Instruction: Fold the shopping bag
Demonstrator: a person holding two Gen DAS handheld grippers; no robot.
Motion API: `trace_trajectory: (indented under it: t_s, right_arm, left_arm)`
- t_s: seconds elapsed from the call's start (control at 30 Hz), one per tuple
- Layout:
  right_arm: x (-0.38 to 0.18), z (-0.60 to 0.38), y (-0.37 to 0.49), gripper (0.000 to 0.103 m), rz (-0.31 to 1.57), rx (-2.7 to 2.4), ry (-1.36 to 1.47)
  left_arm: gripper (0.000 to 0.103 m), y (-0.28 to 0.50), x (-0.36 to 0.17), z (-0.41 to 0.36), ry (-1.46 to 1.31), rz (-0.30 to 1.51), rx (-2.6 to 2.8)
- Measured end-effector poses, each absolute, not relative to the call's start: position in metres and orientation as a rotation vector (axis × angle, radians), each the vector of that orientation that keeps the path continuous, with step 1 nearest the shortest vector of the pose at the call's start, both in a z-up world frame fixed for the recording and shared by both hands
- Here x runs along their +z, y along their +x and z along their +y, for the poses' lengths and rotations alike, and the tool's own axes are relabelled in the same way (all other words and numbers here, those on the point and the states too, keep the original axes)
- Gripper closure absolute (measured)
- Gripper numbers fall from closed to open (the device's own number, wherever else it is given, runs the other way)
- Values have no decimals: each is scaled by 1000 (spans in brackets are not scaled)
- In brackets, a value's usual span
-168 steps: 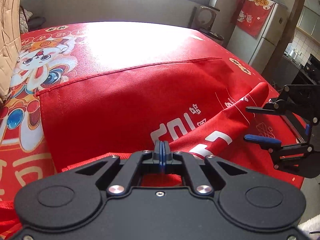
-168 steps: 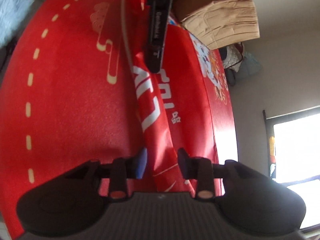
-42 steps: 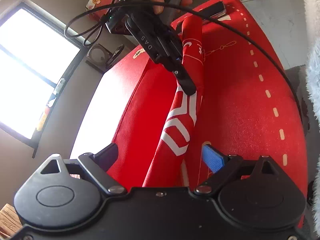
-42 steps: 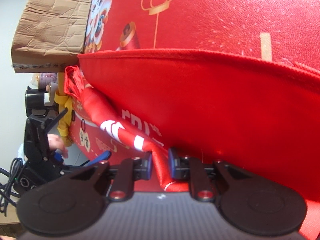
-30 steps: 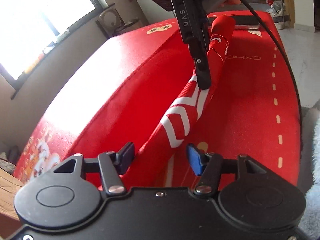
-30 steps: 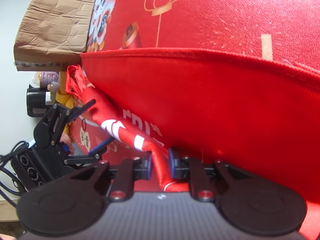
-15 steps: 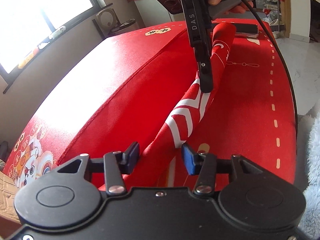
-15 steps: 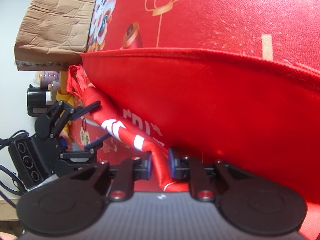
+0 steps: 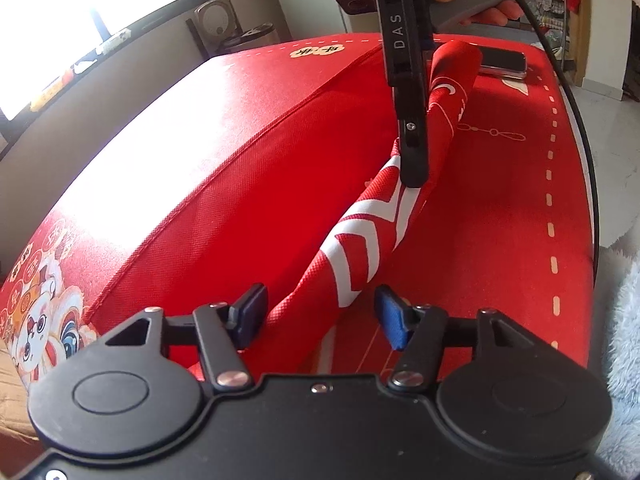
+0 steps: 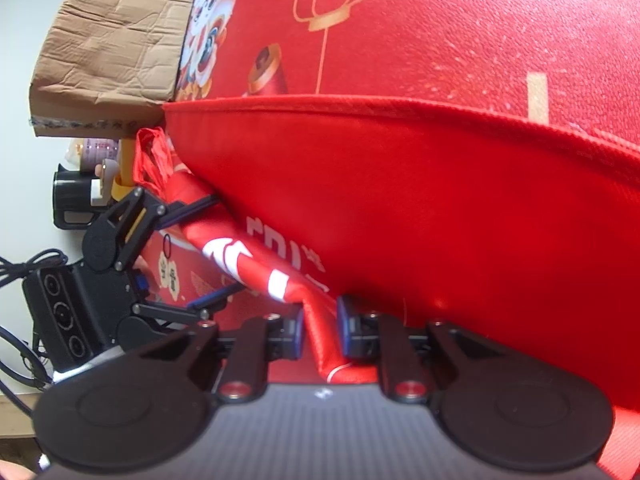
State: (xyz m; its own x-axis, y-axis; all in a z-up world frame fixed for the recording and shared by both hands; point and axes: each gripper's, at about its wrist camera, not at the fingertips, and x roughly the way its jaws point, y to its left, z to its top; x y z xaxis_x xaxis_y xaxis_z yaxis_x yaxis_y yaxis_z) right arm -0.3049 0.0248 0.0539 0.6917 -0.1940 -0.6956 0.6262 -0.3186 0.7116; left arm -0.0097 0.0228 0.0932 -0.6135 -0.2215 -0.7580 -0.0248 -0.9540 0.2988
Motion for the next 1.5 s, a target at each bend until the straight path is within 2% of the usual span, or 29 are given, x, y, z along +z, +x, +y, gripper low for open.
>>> trace_trajectory:
  t_s: [0.13,0.23,0.3,0.37,0.43,0.83,0.93,1.2,1.3,1.37,1.4,1.43,1.5]
  right_arm:
    - [54,24,-304,88,358,-854,1703]
    - [55,24,-304,88,355,-853,1701]
    - [56,25,-303,88,360,-853,1693]
    - [57,24,-303,88,367,-853,1685]
    - [57,23,-301,88,366,-847,1677]
    - [54,24,-302,88,324,-826,1664]
    - [53,27,-304,88,306,-820,1659]
    - [57,34,-302,88,300,-831,1604]
    - [60,36,-299,85,298,-845,1563]
    - [62,38,-297,79,287,-848,1540]
    - [62,39,-296,65,256,-834,1534]
    - [63,40,-294,39,226,-818,1527]
    - [66,40,-284,8,180,-759,1491]
  left_arm:
    - [57,-7,92,22,1320,-444,-2688]
    - [66,-5,96,13,1331,-300,-2701]
    - [69,-4,102,-3,1359,-78,-2730]
    - [69,0,106,-34,1373,321,-2747]
    - [69,5,102,-62,1367,641,-2723]
    - [67,14,77,-114,1282,1253,-2550]
    - [67,13,76,-115,1274,1272,-2519]
    - [67,14,88,-108,1256,1163,-2460]
    - [67,14,90,-110,1268,1159,-2442]
    - [68,10,92,-112,1297,1149,-2424]
    - [68,8,94,-113,1315,1142,-2413]
    - [68,6,95,-114,1333,1140,-2402]
    - [68,1,97,-115,1365,1136,-2383]
